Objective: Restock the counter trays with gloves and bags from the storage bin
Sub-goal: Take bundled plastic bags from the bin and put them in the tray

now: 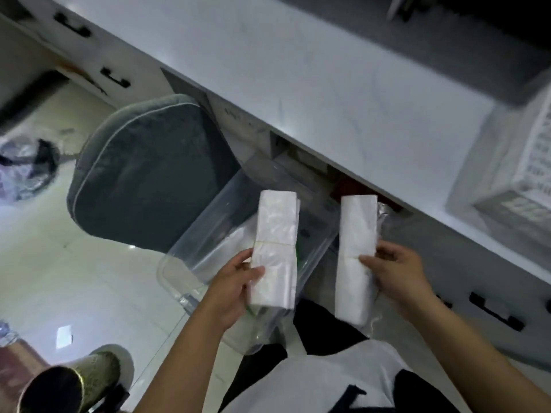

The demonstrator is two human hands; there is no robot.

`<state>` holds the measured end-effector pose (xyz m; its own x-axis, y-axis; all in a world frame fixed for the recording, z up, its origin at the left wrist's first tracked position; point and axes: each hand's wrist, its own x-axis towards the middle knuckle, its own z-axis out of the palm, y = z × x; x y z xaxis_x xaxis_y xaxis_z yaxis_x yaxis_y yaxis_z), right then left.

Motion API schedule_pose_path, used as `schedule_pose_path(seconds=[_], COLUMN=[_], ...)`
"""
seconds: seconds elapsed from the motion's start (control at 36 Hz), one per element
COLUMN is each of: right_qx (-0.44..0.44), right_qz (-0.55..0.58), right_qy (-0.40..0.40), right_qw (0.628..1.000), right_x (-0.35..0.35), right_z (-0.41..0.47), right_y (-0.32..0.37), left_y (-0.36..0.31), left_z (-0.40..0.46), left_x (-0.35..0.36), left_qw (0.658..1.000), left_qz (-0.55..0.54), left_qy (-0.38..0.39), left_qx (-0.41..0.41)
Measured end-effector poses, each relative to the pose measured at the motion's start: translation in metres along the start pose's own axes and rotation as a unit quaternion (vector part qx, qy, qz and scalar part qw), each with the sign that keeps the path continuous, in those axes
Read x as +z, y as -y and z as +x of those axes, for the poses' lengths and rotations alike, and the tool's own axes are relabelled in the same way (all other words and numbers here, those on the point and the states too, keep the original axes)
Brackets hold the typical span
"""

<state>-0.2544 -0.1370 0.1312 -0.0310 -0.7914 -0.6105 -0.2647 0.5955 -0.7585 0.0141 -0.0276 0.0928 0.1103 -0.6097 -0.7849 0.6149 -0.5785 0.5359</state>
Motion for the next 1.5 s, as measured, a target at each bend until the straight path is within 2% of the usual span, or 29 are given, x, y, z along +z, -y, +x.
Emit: schedule_pose_path(seconds=[0.17, 0.36, 0.5, 0.58, 0.67, 0.78, 0.92, 1.14, 1.19, 1.28, 1.39, 1.5], right_qx=[-0.041, -0.147, -0.172, -0.184, -0.188, -0.183, -0.140, -0.093, -0.071, -0.053, -0.069, -0.078], right_qz=[0.014, 0.024, 0.051, 0.069, 0.057, 0.023, -0.007, -0.045, -0.099, -0.189, -0.204, -0.181], right_qy=[-0.058, -0.073, -0.072, -0.034, 0.000, 0.062, 0.113, 0.209, 0.213, 0.195, 0.181, 0.172], right_qw=[0.997, 0.986, 0.981, 0.980, 0.981, 0.981, 0.984, 0.972, 0.969, 0.961, 0.960, 0.965], right_x=[-0.037, -0.085, -0.108, -0.120, -0.136, -0.156, -0.156, -0.099, -0.086, -0.074, -0.073, -0.083], right_z=[-0.051, -0.077, -0.041, -0.013, 0.013, 0.049, 0.094, 0.155, 0.167, 0.178, 0.190, 0.199], right_y=[0.004, 0.063, 0.099, 0.118, 0.134, 0.152, 0.174, 0.207, 0.204, 0.193, 0.186, 0.177], left_y=[-0.027, -0.070, -0.083, -0.080, -0.069, -0.059, -0.055, -0.073, -0.077, -0.084, -0.090, -0.090], left_z=[-0.005, 0.018, 0.050, 0.070, 0.082, 0.092, 0.091, 0.081, 0.081, 0.083, 0.092, 0.101], left_x=[0.040, 0.149, 0.219, 0.247, 0.267, 0.278, 0.267, 0.256, 0.261, 0.271, 0.284, 0.293], left_qw=[0.992, 0.985, 0.988, 0.990, 0.989, 0.963, 0.964, 0.966, 0.968, 0.966, 0.960, 0.949], left_qz=[-0.042, -0.002, 0.016, 0.016, 0.092, 0.219, 0.186, 0.125, 0.115, 0.160, 0.204, 0.233], left_qy=[0.104, 0.138, 0.110, 0.084, 0.035, -0.024, -0.056, -0.080, -0.075, -0.079, -0.070, -0.114], left_qx=[0.065, 0.109, 0.108, 0.109, 0.110, 0.154, 0.180, 0.210, 0.208, 0.190, 0.175, 0.180])
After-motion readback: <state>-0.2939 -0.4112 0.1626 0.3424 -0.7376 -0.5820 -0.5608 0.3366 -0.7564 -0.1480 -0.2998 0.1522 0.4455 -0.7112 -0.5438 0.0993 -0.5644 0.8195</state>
